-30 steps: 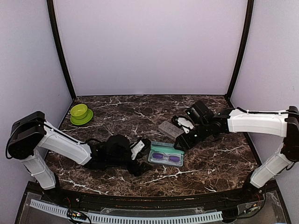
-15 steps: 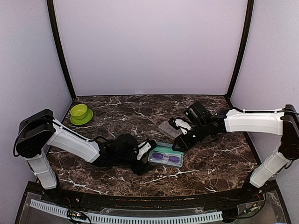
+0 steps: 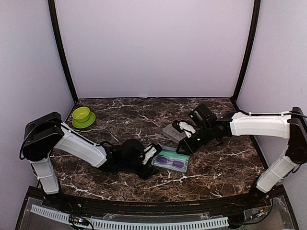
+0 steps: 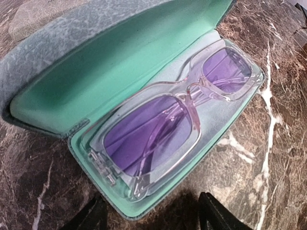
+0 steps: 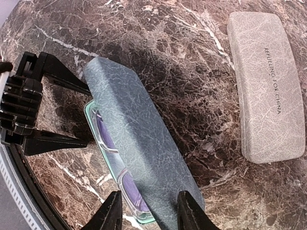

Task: Organize the sunglasses
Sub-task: Close the case with sunglasses at the center of the board.

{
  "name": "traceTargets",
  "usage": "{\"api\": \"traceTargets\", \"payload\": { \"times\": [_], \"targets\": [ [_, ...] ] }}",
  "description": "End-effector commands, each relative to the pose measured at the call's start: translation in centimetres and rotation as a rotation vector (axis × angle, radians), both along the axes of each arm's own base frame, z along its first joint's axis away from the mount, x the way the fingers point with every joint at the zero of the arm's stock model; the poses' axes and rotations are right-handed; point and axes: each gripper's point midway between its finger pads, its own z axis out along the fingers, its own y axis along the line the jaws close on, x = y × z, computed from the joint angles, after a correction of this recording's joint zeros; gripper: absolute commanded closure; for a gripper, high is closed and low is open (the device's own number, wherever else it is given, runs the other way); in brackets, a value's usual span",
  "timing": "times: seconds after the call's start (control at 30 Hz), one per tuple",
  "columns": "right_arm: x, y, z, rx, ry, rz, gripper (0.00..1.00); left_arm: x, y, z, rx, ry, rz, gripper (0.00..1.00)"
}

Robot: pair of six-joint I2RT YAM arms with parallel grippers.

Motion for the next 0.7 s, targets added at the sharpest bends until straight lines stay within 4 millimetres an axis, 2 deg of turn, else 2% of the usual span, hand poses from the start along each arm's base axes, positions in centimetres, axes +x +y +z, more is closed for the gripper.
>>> {"api": "traceTargets", "payload": {
  "times": [0.0,0.3,0.67],
  "targets": [
    [0.2,0.5,0.9,0.046,-0.014,-0.003,0.61,0.4,-0.5,0.0,-0.032,-0.001,0.035,0.34],
    [-0.6,0.8,0.7,0.054,-0.005,0.002,0.63,0.8,-0.3,-0.1,-0.098,-0.002,0.089,0.40],
    [-2.0,1.6,-0.2,0.061,0.014,0.008,0.65,0.0,-0.5,-1.2,-0.105,0.020,0.121,0.42]
  ]
}}
